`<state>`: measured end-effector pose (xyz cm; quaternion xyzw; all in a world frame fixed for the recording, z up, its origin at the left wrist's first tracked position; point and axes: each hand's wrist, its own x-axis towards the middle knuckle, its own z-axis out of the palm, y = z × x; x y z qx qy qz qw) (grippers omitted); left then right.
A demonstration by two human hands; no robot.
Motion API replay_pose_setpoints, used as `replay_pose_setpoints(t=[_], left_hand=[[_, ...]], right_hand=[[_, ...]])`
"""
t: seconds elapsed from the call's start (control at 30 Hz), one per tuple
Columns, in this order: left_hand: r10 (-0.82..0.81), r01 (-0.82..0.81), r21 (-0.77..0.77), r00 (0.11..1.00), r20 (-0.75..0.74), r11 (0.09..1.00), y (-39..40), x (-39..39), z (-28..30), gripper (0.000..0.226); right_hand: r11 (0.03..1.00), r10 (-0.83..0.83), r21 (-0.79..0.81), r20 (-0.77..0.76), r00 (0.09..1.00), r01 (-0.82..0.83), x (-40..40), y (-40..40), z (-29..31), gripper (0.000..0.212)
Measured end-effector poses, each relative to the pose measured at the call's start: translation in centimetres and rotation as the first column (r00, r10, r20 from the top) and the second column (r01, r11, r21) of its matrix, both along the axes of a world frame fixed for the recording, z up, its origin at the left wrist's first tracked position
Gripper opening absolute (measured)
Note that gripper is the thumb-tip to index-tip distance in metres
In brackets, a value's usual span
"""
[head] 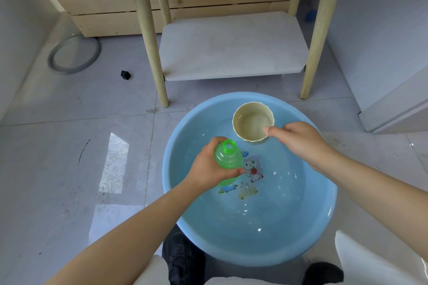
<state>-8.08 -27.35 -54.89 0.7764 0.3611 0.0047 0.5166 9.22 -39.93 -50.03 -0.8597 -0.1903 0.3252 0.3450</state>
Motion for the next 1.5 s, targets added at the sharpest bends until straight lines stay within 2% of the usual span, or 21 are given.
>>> replay_pose_setpoints(t=[0.23, 0.53, 0.8, 0.93, 1.5], left_hand=[[-0.002, 0.002, 0.000, 1.000, 0.009, 1.000, 0.0, 0.1, 0.3, 0.068], [-0.001, 0.000, -0.019, 1.000, -0.019, 1.000, -0.1, 0.3, 0.9, 0.071], [-0.002, 0.000, -0.034, 0.999, -0.044, 0.999, -0.2, 0.6, 0.8, 0.071], [0.001, -0.004, -0.048, 0.999, -0.049, 0.999, -0.3, 0.7, 0.8, 0.074], [0.011, -0.013, -0.029, 0.999, -0.046, 0.999, -0.2, 0.7, 0.8, 0.072]], right_hand=[[0.995, 0.077, 0.044, 0.278, 0.958, -0.093, -1.3, 0.9, 1.2, 0.055], [0.973, 0.069, 0.161, 0.482, 0.873, -0.166, -1.7, 0.8, 0.9, 0.056], [0.967, 0.068, 0.154, 0.608, 0.791, -0.202, -1.4, 1.0, -0.2, 0.047], [0.965, 0.058, 0.152, 0.666, 0.744, -0.212, -1.4, 1.1, -0.4, 0.050], [0.960, 0.043, 0.153, 0.743, 0.668, -0.233, -1.1, 1.3, 0.1, 0.048]])
